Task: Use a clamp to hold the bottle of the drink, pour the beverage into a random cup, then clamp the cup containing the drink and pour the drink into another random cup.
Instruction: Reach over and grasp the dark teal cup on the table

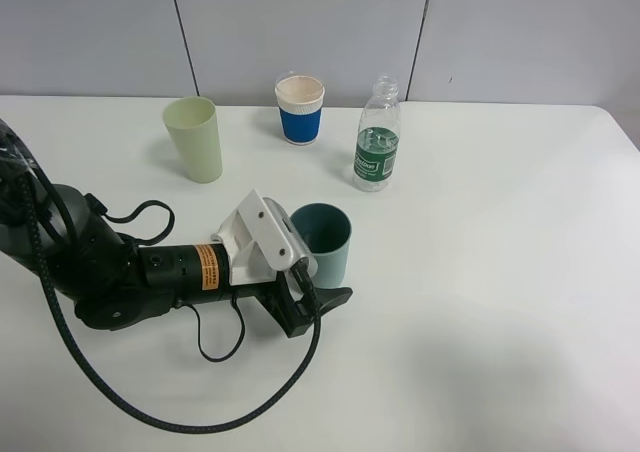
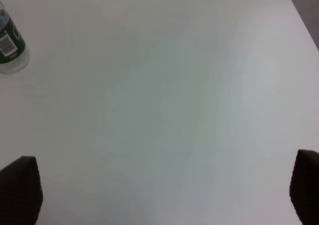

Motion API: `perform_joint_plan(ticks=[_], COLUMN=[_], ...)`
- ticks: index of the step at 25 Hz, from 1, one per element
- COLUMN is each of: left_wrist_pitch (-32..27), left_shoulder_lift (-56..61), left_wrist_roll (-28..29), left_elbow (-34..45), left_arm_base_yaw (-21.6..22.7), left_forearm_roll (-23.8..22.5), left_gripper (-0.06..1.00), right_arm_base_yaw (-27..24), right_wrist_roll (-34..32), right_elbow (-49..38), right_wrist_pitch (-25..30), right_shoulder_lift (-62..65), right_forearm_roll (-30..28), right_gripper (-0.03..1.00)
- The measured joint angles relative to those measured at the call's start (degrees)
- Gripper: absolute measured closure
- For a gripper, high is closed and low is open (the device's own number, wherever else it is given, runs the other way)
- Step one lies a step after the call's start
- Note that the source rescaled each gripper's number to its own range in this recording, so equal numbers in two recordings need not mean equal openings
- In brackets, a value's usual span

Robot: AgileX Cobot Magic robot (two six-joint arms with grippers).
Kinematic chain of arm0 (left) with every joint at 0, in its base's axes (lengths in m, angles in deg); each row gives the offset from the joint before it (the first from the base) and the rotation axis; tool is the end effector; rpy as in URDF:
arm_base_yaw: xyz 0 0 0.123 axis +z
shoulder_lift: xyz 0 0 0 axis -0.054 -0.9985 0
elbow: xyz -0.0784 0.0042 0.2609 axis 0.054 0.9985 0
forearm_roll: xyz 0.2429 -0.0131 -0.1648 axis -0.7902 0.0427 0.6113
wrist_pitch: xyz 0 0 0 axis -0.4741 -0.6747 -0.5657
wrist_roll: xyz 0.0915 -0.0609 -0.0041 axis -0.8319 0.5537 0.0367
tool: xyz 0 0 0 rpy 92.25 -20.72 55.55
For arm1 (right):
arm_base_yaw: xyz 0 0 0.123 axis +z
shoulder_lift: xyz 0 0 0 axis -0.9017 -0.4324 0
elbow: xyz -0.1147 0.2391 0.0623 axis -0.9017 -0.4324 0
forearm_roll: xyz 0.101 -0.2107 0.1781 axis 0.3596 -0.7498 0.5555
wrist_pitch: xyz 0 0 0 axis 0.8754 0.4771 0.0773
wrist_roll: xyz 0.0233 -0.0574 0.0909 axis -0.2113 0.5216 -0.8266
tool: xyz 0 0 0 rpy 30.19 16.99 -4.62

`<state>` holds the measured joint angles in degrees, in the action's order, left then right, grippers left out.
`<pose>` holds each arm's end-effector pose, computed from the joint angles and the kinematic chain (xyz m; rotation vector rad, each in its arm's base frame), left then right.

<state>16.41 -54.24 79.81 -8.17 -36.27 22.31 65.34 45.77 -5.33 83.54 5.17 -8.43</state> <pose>0.2153 -0.2262 0.0074 1.0267 1.7552 -0.7035 0.0617 -0.0042 0.2873 0.0761 2.0535 0.0003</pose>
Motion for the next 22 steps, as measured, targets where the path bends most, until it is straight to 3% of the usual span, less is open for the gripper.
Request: perform_joint_plan(ticks=[4, 5, 6, 11, 22], left_wrist_pitch=[0.97, 1.24, 1.37, 1.52, 1.18], left_shoulder_lift=[0.00, 0.00, 0.00, 0.00, 0.41], left_wrist_roll=[0.18, 0.18, 0.18, 0.18, 0.18], left_elbow=[0.00, 0.00, 0.00, 0.00, 0.00], left_arm_base_yaw=[0.00, 0.00, 0.00, 0.00, 0.00], left_forearm_roll=[-0.97, -1.11, -1.19, -1.46, -1.34], left_gripper=[0.69, 0.82, 0.87, 0.93, 0.93], right_arm_base_yaw=[0.00, 0.00, 0.00, 0.00, 0.00], right_wrist_roll=[0.00, 0.00, 0.00, 0.00, 0.00], right_elbow=[0.00, 0.00, 0.00, 0.00, 0.00], right_wrist_pitch=[0.00, 0.00, 0.00, 0.00, 0.00], right_shoulder_lift=[0.00, 0.00, 0.00, 0.00, 0.00], right_forearm_roll=[0.00, 0.00, 0.00, 0.00, 0.00], right_gripper=[-0.03, -0.03, -0.03, -0.03, -0.03])
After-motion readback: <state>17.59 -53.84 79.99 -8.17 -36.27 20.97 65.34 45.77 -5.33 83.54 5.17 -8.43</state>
